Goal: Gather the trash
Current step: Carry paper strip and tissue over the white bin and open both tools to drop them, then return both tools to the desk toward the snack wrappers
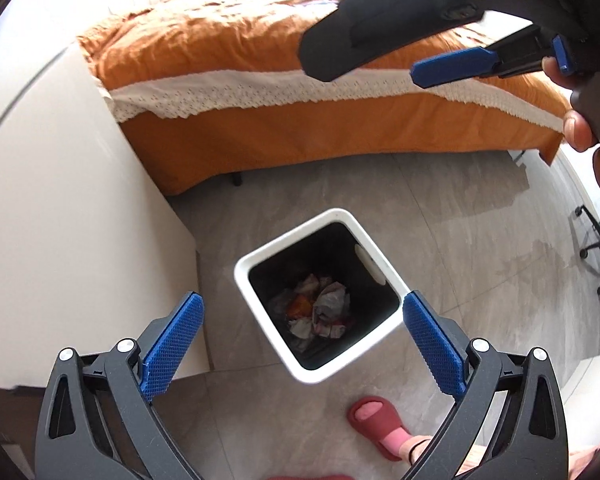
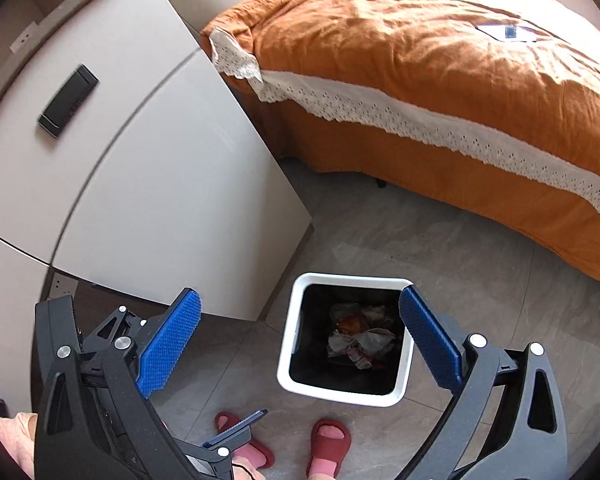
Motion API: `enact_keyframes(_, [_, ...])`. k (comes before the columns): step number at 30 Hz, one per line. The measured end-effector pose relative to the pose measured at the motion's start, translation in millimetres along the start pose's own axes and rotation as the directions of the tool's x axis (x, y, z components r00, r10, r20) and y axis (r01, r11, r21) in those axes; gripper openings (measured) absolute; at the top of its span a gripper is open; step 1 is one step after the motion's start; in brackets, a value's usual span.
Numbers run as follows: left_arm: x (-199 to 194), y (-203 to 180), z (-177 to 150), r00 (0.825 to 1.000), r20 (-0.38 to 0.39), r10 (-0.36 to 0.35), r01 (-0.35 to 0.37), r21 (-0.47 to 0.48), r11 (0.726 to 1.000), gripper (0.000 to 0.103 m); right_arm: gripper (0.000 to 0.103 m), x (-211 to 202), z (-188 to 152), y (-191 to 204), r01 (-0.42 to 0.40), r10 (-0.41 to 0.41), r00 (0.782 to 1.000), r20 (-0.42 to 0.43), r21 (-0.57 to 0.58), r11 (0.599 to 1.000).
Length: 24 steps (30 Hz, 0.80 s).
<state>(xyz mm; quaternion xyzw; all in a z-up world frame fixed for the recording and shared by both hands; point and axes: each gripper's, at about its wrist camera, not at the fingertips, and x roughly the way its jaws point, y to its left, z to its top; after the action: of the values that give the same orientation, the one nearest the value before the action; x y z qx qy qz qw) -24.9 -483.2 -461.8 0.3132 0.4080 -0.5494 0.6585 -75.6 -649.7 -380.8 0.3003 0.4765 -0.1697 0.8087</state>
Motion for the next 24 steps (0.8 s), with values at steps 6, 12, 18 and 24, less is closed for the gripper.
enact_keyframes(6, [-78.0, 16.1, 14.2, 0.996, 0.078, 0.033, -0.023, -0.118, 0.993, 0.098, 0.099, -51.5, 18.5, 33.4, -0.014, 0.016, 0.998, 0.061, -0.031, 0.999])
enact_keyframes(12, [-177.9, 36.2, 24.8, 0.979, 0.175, 0.109, -0.063, -0.250, 0.966, 0.098, 0.099, -106.0, 36.5, 86.0, -0.059, 0.072, 0.990, 0.120, -0.107, 0.992])
enact_keyframes(18, [-267.4, 61.1, 22.6, 0.947, 0.254, 0.196, -0.089, -0.379, 0.921, 0.098, 0.099, -153.2, 53.8, 154.8, -0.119, 0.163, 0.970, 0.178, -0.237, 0.964])
enact_keyframes(24, [-343.3, 90.7, 3.0, 0.892, 0.287, 0.349, -0.180, -0.484, 0.856, 0.098, 0.099, -183.7, 65.4, 230.6, -0.191, 0.277, 0.941, 0.194, -0.371, 0.909])
